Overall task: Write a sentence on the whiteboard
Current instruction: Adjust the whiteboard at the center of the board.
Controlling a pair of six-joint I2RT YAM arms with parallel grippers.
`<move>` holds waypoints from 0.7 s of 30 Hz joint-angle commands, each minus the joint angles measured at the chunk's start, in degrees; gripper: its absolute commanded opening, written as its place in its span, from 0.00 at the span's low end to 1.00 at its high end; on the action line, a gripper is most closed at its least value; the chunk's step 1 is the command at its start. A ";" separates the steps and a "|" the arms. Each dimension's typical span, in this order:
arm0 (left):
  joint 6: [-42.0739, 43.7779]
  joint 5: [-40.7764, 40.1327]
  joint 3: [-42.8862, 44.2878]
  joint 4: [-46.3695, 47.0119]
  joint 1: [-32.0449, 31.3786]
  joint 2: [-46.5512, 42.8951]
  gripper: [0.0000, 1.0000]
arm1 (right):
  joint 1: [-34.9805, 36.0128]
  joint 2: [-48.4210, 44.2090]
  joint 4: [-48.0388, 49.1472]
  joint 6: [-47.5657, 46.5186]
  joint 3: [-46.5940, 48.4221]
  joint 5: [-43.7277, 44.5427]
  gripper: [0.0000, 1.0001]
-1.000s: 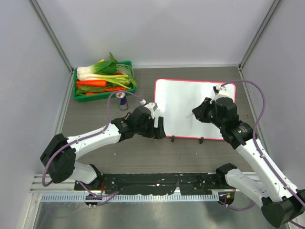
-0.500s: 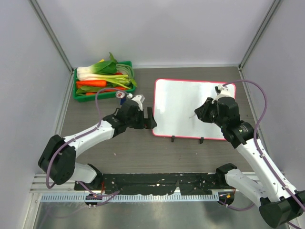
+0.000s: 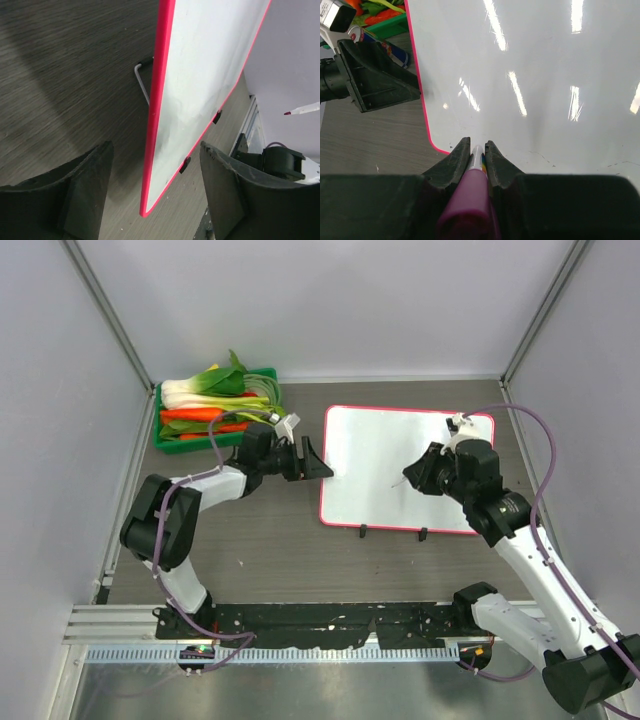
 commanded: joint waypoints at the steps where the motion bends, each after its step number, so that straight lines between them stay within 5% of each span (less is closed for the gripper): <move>1: -1.51 9.65 1.77 12.09 0.63 2.74 0.65 | -0.30 -0.20 2.72 -0.84 3.02 -0.73 0.01; 14: 10.44 8.60 -3.33 3.76 3.70 0.55 0.02 | -0.56 0.23 3.51 -1.02 2.59 -1.79 0.01; 21: 14.66 7.02 -2.63 -2.12 3.97 -0.94 0.00 | -0.65 0.24 3.95 -0.66 2.67 -2.40 0.01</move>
